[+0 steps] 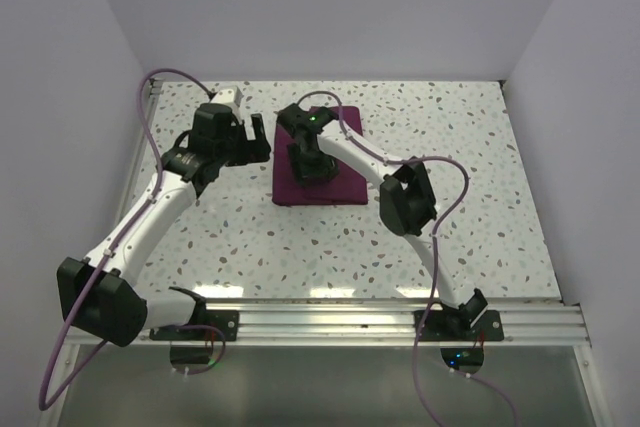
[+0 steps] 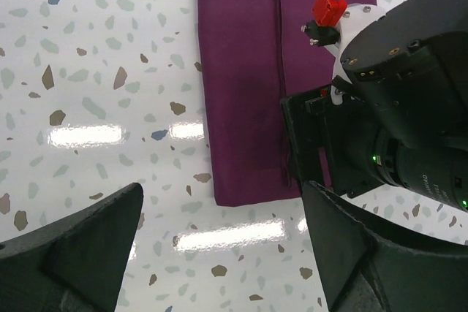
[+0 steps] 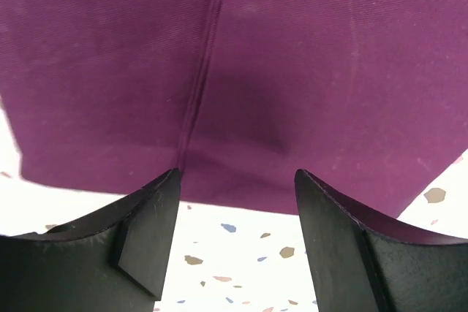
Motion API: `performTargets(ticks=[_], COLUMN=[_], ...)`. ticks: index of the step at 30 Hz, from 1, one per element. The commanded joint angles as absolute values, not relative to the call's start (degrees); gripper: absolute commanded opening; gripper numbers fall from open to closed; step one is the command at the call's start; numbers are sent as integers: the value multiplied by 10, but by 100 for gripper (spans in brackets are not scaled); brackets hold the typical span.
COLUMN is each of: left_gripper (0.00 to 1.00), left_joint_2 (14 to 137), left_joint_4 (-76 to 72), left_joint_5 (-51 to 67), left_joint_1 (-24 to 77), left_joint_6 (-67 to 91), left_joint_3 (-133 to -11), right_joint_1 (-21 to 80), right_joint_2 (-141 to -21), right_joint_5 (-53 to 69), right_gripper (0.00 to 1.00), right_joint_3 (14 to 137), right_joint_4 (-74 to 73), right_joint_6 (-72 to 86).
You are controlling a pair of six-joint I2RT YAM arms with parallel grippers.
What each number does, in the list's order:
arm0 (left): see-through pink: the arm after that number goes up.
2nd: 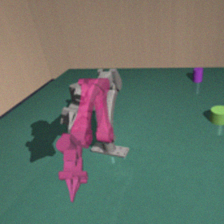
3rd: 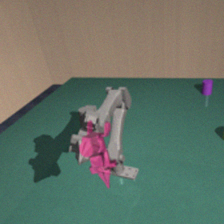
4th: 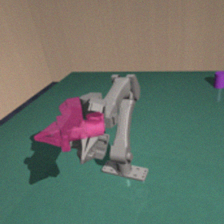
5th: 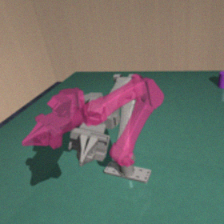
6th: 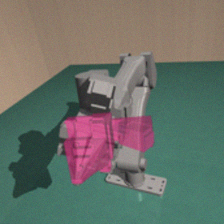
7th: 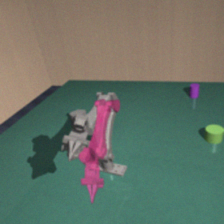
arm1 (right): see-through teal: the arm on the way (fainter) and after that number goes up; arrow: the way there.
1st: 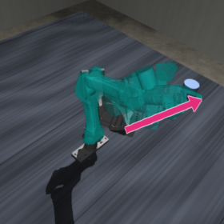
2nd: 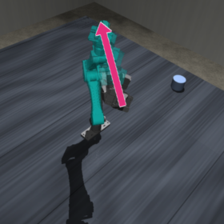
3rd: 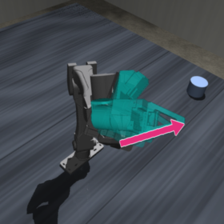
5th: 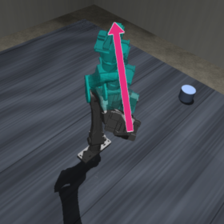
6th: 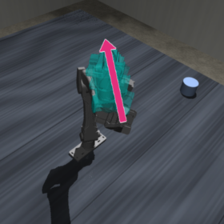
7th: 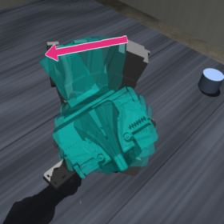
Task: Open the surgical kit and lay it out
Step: Open the surgical kit at the center of the board.
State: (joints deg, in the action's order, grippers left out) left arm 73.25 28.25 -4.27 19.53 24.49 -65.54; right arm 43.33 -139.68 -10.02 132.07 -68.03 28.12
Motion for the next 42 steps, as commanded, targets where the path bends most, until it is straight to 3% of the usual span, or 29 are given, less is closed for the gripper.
performTargets(ticks=[1, 20, 23, 24, 26, 27, 29, 38, 42], left_gripper=[94, 93, 93, 92, 92, 91, 90, 87, 86], left_joint_2=[740, 768, 772, 775, 780, 786, 791, 881, 949], left_joint_4=[260, 250, 246, 243, 241, 240, 236, 245, 254], left_joint_5=[-44, -28, -23, -21, -14, -11, -4, -33, -34], left_joint_1=[194, 194, 195, 195, 195, 195, 195, 240, 273], left_joint_6=[241, 247, 250, 252, 253, 254, 254, 222, 210], left_joint_3=[-671, -695, -692, -689, -688, -688, -689, -771, -828], right_joint_1=[435, 470, 471, 472, 472, 472, 471, 443, 399], right_joint_2=[-1412, -1405, -1409, -1411, -1415, -1416, -1411, -1313, -1241], right_joint_5=[-110, -74, -86, -90, -104, -107, -122, -180, -219], right_gripper=[67, 66, 58, 51, 35, 16, 1, 0, 0], right_joint_3=[1317, 1300, 1293, 1289, 1280, 1276, 1273, 1295, 1246], right_joint_4=[-684, -656, -659, -658, -664, -665, -667, -686, -681], right_joint_6=[270, 272, 272, 272, 265, 263, 260, 262, 282])
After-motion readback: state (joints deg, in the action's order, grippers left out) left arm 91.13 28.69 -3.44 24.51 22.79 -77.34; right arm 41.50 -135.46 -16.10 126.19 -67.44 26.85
